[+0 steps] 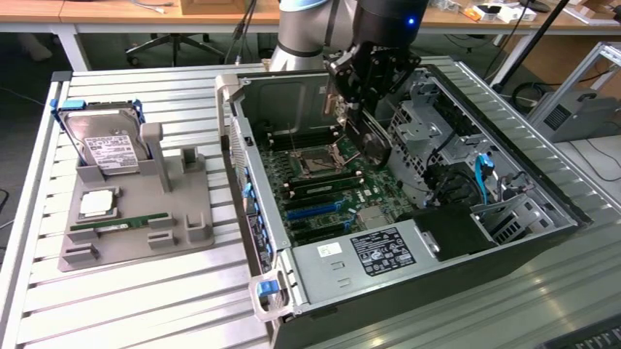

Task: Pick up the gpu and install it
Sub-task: 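Insert the gpu into the slot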

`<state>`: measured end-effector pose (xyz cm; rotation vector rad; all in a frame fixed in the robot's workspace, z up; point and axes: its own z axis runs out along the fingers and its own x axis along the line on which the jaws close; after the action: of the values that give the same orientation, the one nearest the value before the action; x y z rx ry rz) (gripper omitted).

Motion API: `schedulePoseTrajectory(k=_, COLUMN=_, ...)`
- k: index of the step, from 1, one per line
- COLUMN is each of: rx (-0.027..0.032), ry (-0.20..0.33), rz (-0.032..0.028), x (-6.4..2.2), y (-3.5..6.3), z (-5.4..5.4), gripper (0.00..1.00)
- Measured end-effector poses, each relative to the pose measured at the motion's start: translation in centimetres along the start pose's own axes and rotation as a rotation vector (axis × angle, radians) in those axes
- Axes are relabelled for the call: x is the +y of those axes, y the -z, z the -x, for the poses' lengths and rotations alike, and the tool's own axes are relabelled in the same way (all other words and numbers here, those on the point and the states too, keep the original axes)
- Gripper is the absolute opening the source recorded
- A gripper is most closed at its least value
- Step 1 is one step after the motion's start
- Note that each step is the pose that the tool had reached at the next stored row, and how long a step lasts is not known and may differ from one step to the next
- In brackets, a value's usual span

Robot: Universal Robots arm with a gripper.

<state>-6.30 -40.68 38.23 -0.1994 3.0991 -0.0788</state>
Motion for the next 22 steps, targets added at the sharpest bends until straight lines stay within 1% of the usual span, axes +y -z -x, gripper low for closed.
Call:
schedulePoseTrajectory(k=3, rx=-0.0028, ry=0.052, rz=0.0018, x=0.00, y=-0.02, z=0.00, gripper=0.27)
schedulePoseTrajectory(k=5, rx=-0.0054, ry=0.101, rz=0.0033, x=0.00, y=-0.04, z=0.00, gripper=0.27)
schedulePoseTrajectory(k=6, rx=-0.0062, ry=0.117, rz=0.0038, x=0.00, y=-0.05, z=0.00, gripper=0.27)
schedulePoseTrajectory(k=15, rx=-0.0105, ry=0.202, rz=0.0056, x=0.01, y=-0.10, z=0.00, gripper=0.27)
schedulePoseTrajectory(k=22, rx=-0.0131, ry=0.254, rz=0.0063, x=0.01, y=-0.14, z=0.00, gripper=0.27)
